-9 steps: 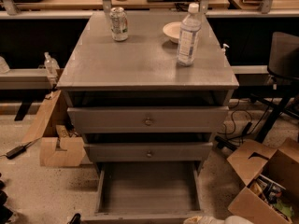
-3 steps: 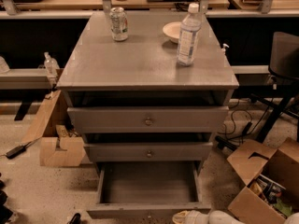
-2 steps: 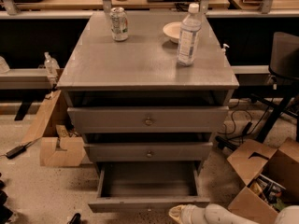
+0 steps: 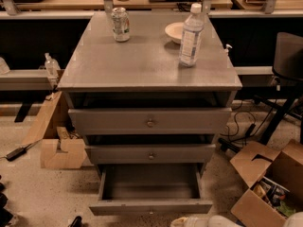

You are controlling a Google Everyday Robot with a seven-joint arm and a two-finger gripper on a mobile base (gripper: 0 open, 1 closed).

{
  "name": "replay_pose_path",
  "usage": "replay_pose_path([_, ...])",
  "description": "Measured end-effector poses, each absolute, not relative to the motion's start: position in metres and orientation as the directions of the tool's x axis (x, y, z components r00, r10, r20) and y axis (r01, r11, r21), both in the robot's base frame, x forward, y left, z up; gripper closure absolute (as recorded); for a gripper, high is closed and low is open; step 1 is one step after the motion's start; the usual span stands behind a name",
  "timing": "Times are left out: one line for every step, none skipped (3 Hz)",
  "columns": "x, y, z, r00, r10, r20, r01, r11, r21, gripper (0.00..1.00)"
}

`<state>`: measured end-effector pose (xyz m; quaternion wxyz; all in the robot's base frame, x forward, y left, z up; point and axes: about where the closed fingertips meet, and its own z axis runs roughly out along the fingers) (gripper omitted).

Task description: Close bottom drawer

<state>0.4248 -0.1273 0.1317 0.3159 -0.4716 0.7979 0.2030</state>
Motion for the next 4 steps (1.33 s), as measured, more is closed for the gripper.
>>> replay_pose_path([0.389, -0.123, 0.128, -0.387, -0.622, -0.680, -0.875, 0.480, 0.059, 1.00])
replay_pose_path([0.378, -0.116, 0.124, -0.376, -0.618, -0.690, -0.882, 0.468, 0.061, 1.00])
replay_pose_path([0.397, -0.109, 0.118, -0.330, -0.620, -0.712, -0.899, 0.437, 0.036, 1.00])
replay_pose_path([0.433, -0.103, 0.112, -0.276, -0.610, -0.742, -0.915, 0.402, 0.010, 1.00])
